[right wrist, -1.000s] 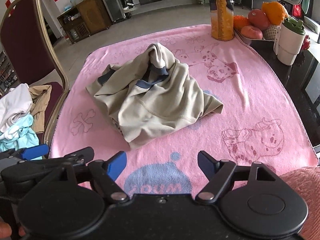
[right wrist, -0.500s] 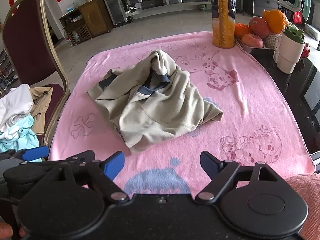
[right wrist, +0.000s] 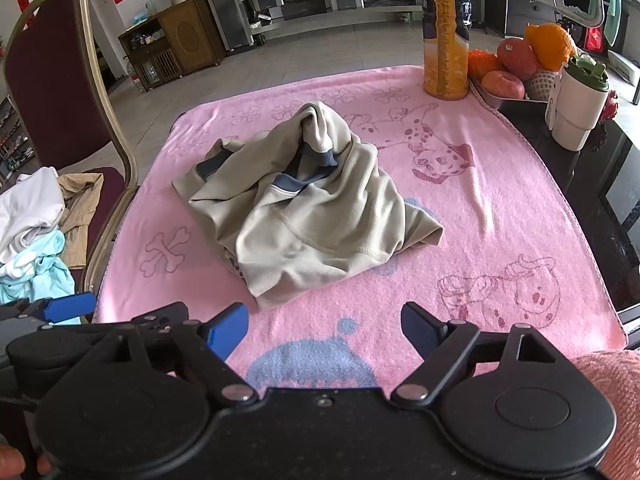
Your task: Fold clothes
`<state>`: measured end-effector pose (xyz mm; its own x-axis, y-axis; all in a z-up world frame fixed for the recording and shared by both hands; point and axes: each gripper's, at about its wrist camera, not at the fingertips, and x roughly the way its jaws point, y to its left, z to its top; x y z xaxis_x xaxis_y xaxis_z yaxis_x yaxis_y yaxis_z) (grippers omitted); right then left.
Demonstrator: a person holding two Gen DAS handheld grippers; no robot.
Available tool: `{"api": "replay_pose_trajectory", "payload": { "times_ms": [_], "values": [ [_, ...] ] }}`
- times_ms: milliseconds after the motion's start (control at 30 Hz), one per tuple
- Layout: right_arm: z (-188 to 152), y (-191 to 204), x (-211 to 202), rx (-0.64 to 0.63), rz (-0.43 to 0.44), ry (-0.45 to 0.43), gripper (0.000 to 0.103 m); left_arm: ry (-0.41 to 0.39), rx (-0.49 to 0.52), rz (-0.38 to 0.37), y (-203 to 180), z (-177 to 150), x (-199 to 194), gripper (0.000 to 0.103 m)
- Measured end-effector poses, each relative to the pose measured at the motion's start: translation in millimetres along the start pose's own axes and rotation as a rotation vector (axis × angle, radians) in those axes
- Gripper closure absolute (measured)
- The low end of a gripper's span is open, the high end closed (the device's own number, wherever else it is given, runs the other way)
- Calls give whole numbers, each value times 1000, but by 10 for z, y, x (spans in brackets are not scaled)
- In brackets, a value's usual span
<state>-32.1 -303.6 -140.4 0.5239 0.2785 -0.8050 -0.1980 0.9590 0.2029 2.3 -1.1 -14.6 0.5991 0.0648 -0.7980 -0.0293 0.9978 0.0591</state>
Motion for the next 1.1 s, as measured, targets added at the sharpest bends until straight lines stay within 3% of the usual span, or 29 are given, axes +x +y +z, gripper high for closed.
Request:
{"api": "replay_pose_trajectory", "payload": {
  "times_ms": [1100],
  "values": [
    [124,3,124,-3,-1,-5,18,6,2,16,16,66,141,4]
  ]
}}
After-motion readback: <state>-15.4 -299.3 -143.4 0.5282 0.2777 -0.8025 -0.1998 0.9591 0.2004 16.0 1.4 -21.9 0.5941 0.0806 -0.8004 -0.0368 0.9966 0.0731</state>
